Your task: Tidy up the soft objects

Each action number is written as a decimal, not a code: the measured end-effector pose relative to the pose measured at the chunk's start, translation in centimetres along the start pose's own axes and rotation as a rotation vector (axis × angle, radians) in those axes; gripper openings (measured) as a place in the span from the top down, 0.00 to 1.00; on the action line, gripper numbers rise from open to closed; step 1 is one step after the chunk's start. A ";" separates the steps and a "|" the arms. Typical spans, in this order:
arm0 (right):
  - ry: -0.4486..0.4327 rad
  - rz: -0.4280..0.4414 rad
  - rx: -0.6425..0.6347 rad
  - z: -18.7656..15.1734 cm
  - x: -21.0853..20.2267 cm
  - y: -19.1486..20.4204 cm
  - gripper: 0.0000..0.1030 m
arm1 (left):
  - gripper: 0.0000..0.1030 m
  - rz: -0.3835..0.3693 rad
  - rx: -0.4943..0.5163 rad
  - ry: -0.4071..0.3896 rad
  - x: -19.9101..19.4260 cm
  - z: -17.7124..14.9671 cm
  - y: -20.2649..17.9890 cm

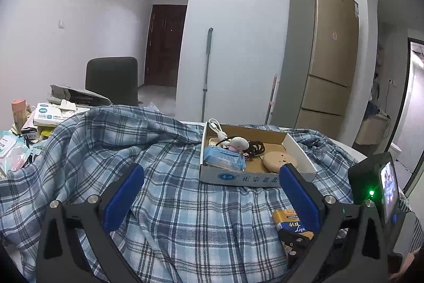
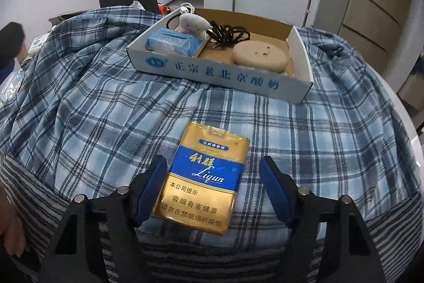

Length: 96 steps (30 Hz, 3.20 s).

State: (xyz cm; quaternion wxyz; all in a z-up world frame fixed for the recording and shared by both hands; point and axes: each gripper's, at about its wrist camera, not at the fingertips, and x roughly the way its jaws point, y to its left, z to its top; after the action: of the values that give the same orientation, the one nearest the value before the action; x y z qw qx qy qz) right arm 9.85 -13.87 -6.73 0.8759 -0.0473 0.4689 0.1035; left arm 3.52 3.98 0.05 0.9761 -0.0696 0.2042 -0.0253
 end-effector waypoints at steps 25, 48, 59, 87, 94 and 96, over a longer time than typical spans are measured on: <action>-0.183 -0.024 -0.058 2.5 -4.3 0.0 0.49 | 0.00 0.005 0.022 0.057 0.9 0.0 -0.5; -0.277 -0.052 -0.026 15.0 -1.2 -2.0 0.48 | 0.00 0.013 0.043 0.106 9.0 3.2 -0.3; -0.192 -0.028 0.002 14.9 2.6 -2.1 0.38 | 0.00 0.013 -0.036 0.191 10.7 2.7 2.6; -0.377 -0.028 -0.012 13.0 -3.4 -3.7 0.33 | 0.00 -0.003 0.022 0.143 9.4 3.0 1.6; -0.492 -0.050 -0.018 10.7 -6.0 -3.6 0.21 | 0.00 -0.011 0.059 0.084 7.9 3.2 0.8; -0.539 -0.045 -0.022 9.9 -7.0 -3.5 0.14 | 0.00 -0.013 0.069 0.078 7.6 3.3 0.5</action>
State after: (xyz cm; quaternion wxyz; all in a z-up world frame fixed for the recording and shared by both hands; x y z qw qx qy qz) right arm 14.92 -16.49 4.55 0.9706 -0.0382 0.2166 0.0979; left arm 11.83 4.32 -0.07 0.9690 -0.0360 0.2407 -0.0415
